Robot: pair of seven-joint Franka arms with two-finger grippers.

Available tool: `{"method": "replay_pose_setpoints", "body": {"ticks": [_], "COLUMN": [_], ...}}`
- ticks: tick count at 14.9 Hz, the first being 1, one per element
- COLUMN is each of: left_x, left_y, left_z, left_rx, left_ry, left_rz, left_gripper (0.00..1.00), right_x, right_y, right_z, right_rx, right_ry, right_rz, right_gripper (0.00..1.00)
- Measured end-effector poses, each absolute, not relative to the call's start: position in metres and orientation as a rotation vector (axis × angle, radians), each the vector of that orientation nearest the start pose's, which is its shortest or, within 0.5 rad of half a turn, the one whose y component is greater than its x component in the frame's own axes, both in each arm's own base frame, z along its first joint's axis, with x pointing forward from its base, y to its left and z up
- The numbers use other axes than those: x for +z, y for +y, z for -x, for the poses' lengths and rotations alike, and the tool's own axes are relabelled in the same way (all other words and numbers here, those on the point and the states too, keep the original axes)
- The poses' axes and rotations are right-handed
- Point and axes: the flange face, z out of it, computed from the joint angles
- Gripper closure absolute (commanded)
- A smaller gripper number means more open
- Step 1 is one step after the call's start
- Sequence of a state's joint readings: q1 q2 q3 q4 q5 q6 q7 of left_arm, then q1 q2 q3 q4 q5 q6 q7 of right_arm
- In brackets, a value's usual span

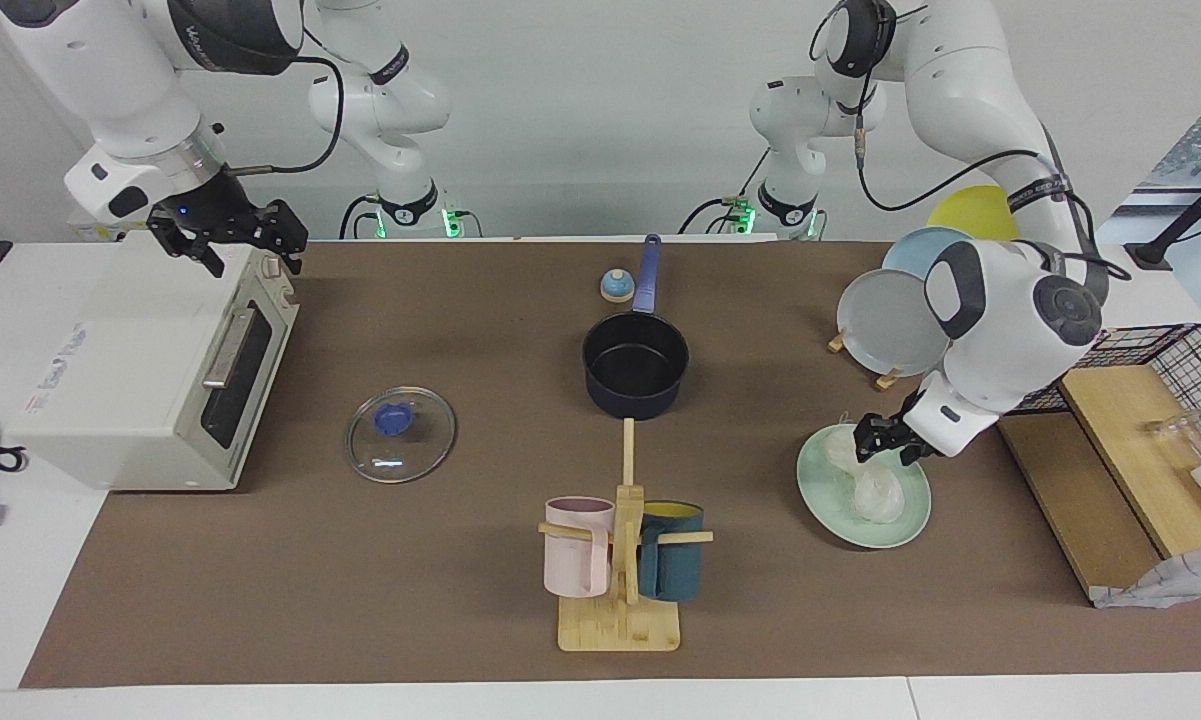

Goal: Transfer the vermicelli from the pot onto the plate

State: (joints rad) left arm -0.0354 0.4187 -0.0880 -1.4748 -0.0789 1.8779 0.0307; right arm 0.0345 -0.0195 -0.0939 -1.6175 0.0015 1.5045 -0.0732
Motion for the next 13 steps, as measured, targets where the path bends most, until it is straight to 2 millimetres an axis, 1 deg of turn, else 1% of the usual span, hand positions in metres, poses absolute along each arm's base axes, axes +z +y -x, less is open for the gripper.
{"method": "replay_pose_setpoints", "body": {"ticks": [3, 8, 9, 10, 11, 13], "left_x": [0.505, 0.596, 0.610, 0.619, 0.623, 0.620], "left_y": [-0.083, -0.078, -0.078, -0.077, -0.077, -0.077], "left_z": [-0.652, -0.594, -0.582, -0.573, -0.565, -0.553], "left_rx": [-0.009, 0.016, 0.011, 0.007, 0.012, 0.047], "left_ry": [0.070, 0.051, 0.051, 0.051, 0.051, 0.052], "left_rz": [3.246, 3.198, 3.193, 3.189, 3.186, 3.179], "left_gripper": [0.00, 0.00, 0.00, 0.00, 0.00, 0.00], "right_x": [0.608, 0.609, 0.609, 0.609, 0.609, 0.610], "right_y": [-0.030, -0.030, -0.030, -0.030, -0.030, -0.030], "right_z": [-0.539, -0.539, -0.539, -0.539, -0.539, -0.539], "right_rx": [0.144, 0.142, 0.142, 0.141, 0.140, 0.140], "right_ry": [-0.027, -0.029, -0.029, -0.029, -0.029, -0.029], "right_rz": [3.129, 3.129, 3.129, 3.129, 3.129, 3.129], "right_gripper": [0.00, 0.00, 0.00, 0.00, 0.00, 0.00]}}
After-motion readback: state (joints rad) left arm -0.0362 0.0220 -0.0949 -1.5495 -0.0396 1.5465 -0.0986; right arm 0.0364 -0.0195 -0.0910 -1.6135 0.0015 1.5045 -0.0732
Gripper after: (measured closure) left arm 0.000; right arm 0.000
